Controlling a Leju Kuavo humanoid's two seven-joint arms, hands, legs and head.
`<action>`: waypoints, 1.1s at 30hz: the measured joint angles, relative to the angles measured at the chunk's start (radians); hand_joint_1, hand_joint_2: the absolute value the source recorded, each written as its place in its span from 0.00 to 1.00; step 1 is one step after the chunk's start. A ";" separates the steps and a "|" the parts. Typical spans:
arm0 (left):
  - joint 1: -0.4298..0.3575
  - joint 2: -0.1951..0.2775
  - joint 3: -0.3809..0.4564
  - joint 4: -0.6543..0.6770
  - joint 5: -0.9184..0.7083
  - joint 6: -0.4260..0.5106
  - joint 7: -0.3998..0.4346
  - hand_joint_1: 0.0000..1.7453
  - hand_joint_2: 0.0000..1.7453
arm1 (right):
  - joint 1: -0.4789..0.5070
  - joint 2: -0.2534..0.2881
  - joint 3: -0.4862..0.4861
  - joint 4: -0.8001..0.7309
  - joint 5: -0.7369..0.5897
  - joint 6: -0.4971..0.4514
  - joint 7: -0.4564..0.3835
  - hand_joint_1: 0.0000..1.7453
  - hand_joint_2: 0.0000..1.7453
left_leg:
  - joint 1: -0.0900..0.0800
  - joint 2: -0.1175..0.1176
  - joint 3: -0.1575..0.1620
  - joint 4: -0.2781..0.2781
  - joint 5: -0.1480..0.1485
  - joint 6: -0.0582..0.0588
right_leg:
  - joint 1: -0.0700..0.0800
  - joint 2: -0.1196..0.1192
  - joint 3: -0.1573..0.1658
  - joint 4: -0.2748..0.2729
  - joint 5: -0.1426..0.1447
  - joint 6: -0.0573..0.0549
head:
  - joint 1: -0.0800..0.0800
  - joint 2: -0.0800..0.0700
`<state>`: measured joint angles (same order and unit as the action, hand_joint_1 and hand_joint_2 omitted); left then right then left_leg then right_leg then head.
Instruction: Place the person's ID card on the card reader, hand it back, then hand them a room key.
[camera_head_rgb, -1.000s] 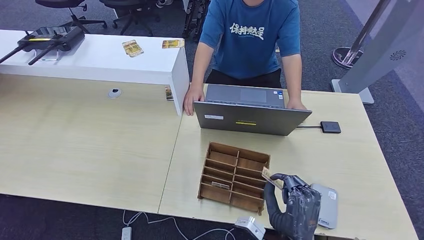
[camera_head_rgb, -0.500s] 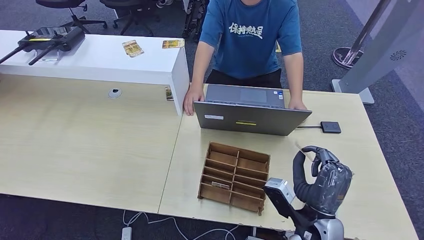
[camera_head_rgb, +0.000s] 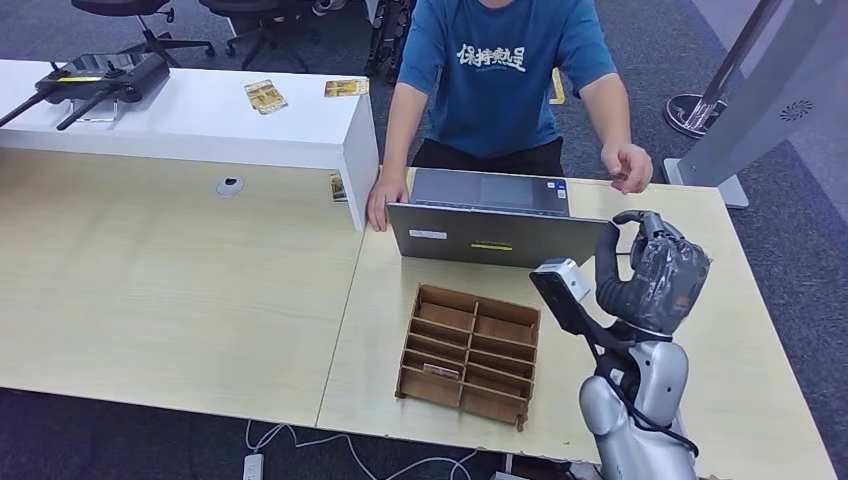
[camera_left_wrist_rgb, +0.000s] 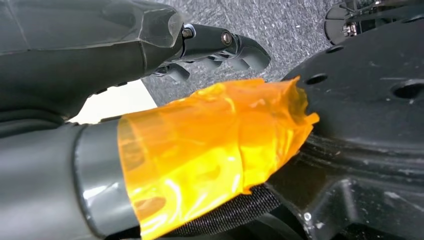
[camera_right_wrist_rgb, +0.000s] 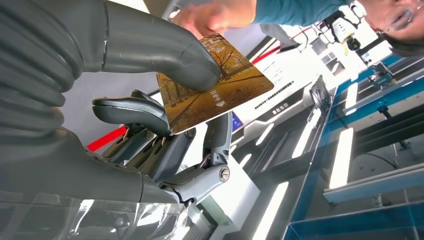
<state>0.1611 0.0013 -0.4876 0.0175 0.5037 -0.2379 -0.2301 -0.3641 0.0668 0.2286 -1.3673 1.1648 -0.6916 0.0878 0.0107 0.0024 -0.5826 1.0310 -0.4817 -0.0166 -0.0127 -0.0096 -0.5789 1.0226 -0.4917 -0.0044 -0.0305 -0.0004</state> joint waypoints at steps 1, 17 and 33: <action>-0.001 0.002 -0.003 0.000 -0.004 -0.001 0.000 0.00 0.00 | -0.018 -0.001 0.000 0.018 0.004 0.000 0.004 1.00 1.00 | 0.000 0.000 0.000 0.000 0.000 0.000 | 0.000 0.000 0.000 0.000 0.000 0.000 | 0.000 0.000; -0.029 0.025 -0.019 0.000 -0.080 -0.015 0.011 0.00 0.00 | -0.245 -0.008 0.004 0.230 0.135 0.000 0.095 1.00 1.00 | 0.000 0.000 0.000 0.000 0.000 0.000 | 0.000 0.000 0.000 0.000 0.000 0.000 | 0.000 0.000; -0.028 0.026 -0.019 0.000 -0.097 -0.010 0.012 0.00 0.00 | -0.249 -0.008 0.011 0.287 0.149 -0.001 0.084 0.04 1.00 | 0.000 0.000 0.000 0.000 0.000 0.000 | 0.000 0.000 -0.001 0.000 0.000 0.000 | 0.000 0.000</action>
<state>0.1327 0.0278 -0.5070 0.0175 0.4067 -0.2483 -0.2178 -0.6135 0.0584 0.2396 -1.0801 1.3137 -0.6927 0.1717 0.0108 0.0021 -0.5830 1.0311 -0.4817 -0.0166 -0.0126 -0.0096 -0.5794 1.0226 -0.4916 -0.0045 -0.0305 -0.0004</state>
